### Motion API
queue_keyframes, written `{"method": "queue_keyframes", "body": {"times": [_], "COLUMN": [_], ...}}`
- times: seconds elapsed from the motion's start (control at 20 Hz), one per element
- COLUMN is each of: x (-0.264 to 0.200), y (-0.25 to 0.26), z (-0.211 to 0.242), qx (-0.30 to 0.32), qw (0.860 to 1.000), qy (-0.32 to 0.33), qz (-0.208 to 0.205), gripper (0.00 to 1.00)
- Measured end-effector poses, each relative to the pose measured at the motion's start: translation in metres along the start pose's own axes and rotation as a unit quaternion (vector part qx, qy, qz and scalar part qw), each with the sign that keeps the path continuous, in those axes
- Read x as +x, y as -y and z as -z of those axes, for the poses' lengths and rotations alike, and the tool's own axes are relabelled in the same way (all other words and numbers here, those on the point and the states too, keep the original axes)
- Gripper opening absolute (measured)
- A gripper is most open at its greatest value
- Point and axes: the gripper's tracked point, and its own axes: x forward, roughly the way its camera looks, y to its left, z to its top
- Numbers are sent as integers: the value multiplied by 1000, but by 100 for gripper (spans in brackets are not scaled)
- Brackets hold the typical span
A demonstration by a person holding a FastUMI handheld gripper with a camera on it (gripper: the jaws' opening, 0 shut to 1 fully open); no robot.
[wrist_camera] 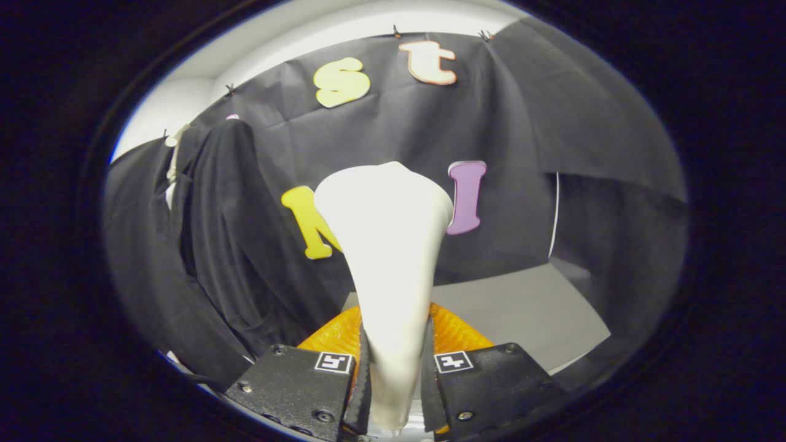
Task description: Iron the clothes twice with a garment steamer, once on the left side and once on the right side.
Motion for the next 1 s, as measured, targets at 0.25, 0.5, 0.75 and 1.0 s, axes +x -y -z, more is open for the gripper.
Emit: {"method": "queue_keyframes", "body": {"times": [0.25, 0.5, 0.75, 1.0], "x": [-60, -60, -44, -25], "y": [-89, -174, -236, -282], "z": [-48, -80, -114, -128], "qx": [-43, -81, -107, -127], "qw": [996, 990, 983, 980], "qy": [78, 113, 137, 142], "qz": [13, 22, 52, 63], "gripper": [35, 35, 35, 36]}}
